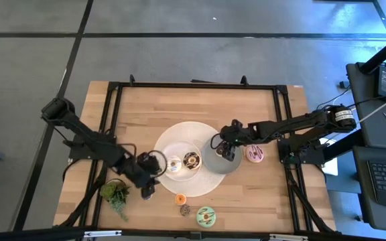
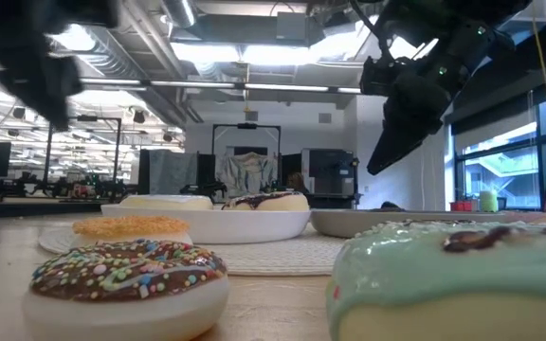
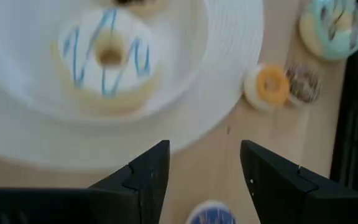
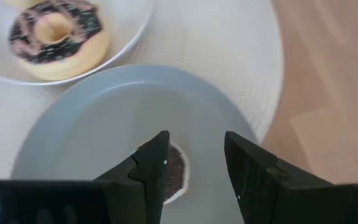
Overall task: Pick & Place donuts
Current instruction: Put the small purple donut on the gray plate
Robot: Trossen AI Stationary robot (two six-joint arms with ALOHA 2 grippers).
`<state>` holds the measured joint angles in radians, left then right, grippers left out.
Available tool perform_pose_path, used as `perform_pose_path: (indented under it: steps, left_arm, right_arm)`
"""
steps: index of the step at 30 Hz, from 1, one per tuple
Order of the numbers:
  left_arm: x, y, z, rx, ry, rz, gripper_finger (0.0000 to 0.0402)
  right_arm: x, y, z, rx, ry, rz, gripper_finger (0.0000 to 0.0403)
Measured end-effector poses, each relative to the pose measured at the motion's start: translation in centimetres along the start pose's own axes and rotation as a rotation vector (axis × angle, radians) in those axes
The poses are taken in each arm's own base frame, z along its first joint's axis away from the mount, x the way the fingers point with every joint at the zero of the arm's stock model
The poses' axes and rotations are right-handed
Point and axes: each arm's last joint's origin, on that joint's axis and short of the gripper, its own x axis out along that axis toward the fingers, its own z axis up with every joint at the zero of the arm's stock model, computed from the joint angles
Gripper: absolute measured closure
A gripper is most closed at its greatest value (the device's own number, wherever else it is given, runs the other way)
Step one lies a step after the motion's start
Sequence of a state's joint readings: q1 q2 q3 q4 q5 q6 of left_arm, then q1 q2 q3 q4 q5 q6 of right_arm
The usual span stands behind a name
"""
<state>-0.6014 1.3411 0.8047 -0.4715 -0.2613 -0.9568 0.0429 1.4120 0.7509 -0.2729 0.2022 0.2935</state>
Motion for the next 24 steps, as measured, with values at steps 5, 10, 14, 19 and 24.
perform_pose_path:
  steps: [5,10,14,19,24]
  left_arm:
    - [-0.7,-0.8,-2.2,0.105,0.05,0.007,0.0212]
    - [-1.0,-1.3,-3.0,0.214,0.033,0.005,0.021]
    - [-1.1,-1.5,-3.4,0.266,0.113,-0.052,0.0212]
    - [-0.3,-1.6,-3.7,0.255,0.152,-0.044,0.021]
    - [2.1,-1.7,-4.7,0.273,0.205,0.021,0.0212]
  right_arm:
    - [0.0,-0.2,0.1,0.0,-0.017,-0.057,0.0247]
    - [0.0,-0.2,0.1,0.013,-0.019,-0.064,0.0247]
    - [0.0,-0.2,0.0,0.014,-0.017,-0.065,0.0247]
    - [0.0,-0.2,0.0,0.013,-0.013,-0.067,0.0247]
    - [0.0,-0.2,0.0,0.013,-0.012,-0.066,0.0247]
